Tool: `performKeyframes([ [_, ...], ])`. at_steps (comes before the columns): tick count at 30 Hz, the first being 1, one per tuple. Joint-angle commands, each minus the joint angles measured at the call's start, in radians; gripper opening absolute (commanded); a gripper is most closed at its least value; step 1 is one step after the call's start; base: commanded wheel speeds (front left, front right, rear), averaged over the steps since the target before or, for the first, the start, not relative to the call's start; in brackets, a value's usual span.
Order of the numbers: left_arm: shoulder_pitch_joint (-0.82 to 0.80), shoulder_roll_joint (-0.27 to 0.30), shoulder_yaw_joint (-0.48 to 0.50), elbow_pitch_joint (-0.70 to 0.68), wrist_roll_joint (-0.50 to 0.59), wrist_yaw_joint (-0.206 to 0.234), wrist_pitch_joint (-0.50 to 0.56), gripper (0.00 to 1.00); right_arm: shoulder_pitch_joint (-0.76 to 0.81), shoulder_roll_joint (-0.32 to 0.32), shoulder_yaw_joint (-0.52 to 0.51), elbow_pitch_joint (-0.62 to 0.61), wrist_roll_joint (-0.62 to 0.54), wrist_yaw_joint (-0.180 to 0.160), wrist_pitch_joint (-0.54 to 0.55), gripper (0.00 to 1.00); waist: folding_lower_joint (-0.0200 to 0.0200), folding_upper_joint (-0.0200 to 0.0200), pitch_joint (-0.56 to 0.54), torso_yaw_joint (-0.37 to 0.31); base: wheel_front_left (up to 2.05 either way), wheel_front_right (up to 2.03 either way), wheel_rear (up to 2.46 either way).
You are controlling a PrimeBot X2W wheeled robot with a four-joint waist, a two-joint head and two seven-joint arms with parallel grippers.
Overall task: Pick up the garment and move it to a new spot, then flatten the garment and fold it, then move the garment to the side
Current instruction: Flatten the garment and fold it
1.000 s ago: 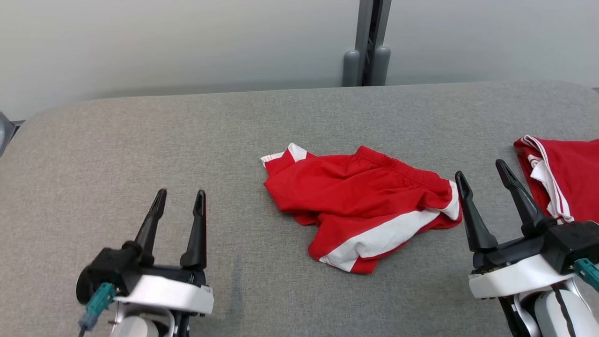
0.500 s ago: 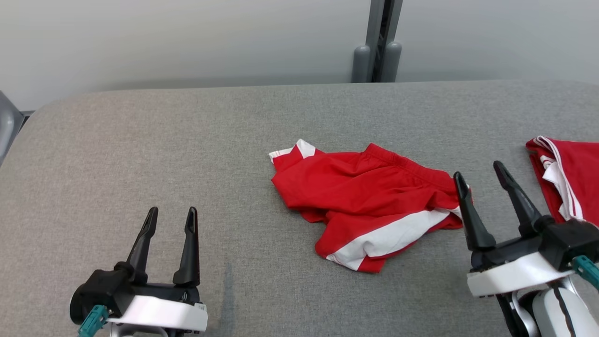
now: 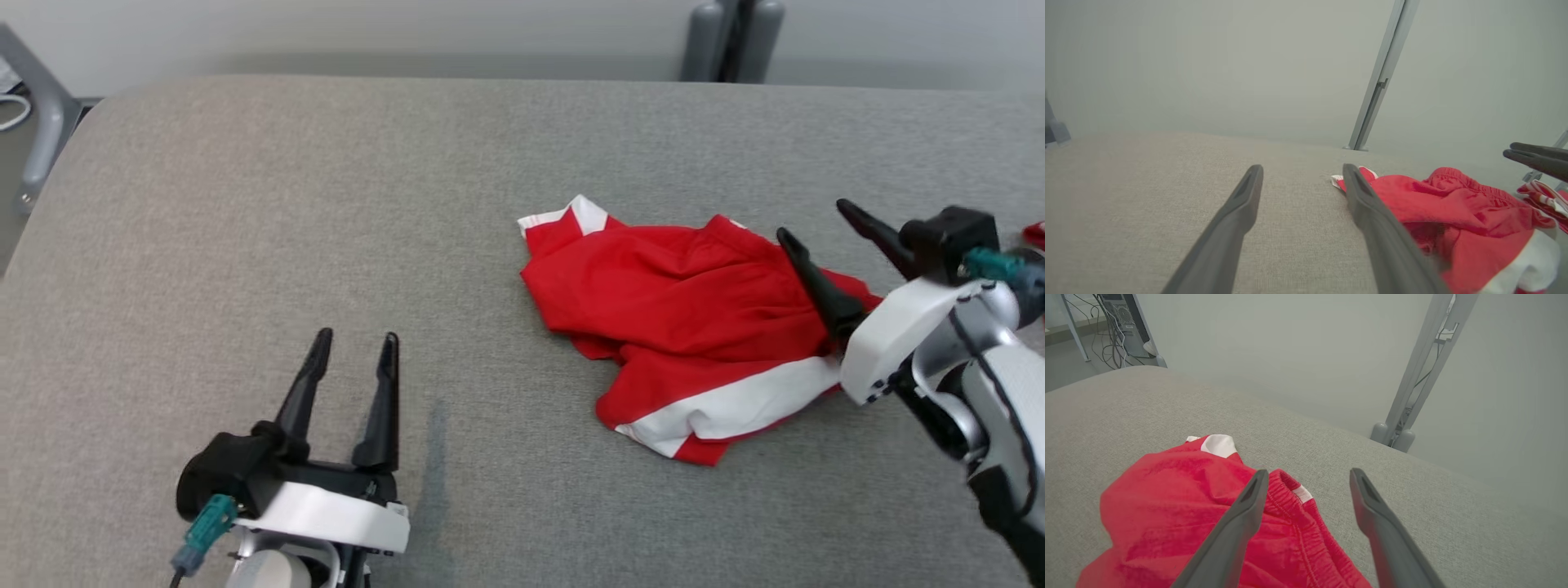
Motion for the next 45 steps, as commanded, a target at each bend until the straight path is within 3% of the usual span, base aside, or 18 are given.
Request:
performKeyframes([
  [1,-0.023,0.002,-0.013,0.008,-0.004,0.003,-0.004,1.00,-0.029,-0.027,0.030,0.017,0.031,0.000,0.021,1.00,0.0000,0.0000,0.026,0.029,0.00,0.00,0.00],
  [5,-0.037,0.002,-0.053,0.023,-0.018,0.013,-0.004,1.00,-0.118,-0.103,0.155,0.059,0.179,0.000,0.091,1.00,0.0000,0.0000,0.050,0.069,0.00,0.00,0.00],
  [13,-0.048,0.002,-0.089,0.043,-0.029,0.029,-0.004,1.00,-0.194,-0.166,0.304,0.102,0.361,0.000,0.167,1.00,0.0000,0.0000,0.060,0.105,0.00,0.00,0.00],
  [14,-0.049,0.002,-0.090,0.044,-0.030,0.030,-0.004,1.00,-0.203,-0.169,0.318,0.103,0.378,0.000,0.171,0.42,0.0000,0.0000,0.060,0.107,0.00,0.00,0.00],
  [15,-0.050,0.002,-0.091,0.044,-0.031,0.030,-0.004,1.00,-0.212,-0.174,0.327,0.107,0.389,0.000,0.168,0.00,0.0000,0.0000,0.060,0.109,0.00,0.00,0.00],
  [25,-0.040,0.002,-0.090,0.052,-0.025,0.033,-0.004,1.00,-0.274,-0.183,0.394,0.166,0.417,0.000,0.018,0.00,0.0000,0.0000,0.033,0.104,0.00,0.00,0.00],
  [34,-0.031,0.002,-0.075,0.050,-0.017,0.029,-0.004,1.00,-0.321,-0.169,0.347,0.302,0.377,0.000,-0.145,0.00,0.0000,0.0000,0.002,0.078,0.00,0.00,0.00],
  [39,-0.023,0.003,-0.073,0.051,-0.017,0.026,-0.004,1.00,-0.333,-0.170,0.331,0.330,0.365,0.000,-0.197,0.00,0.0000,0.0000,-0.017,0.076,0.00,0.00,0.00],
  [45,-0.008,0.002,-0.056,0.038,-0.017,0.036,-0.004,1.00,-0.305,-0.156,0.237,0.330,0.304,0.000,-0.256,0.00,0.0000,0.0000,-0.051,0.050,0.00,0.00,0.00],
])
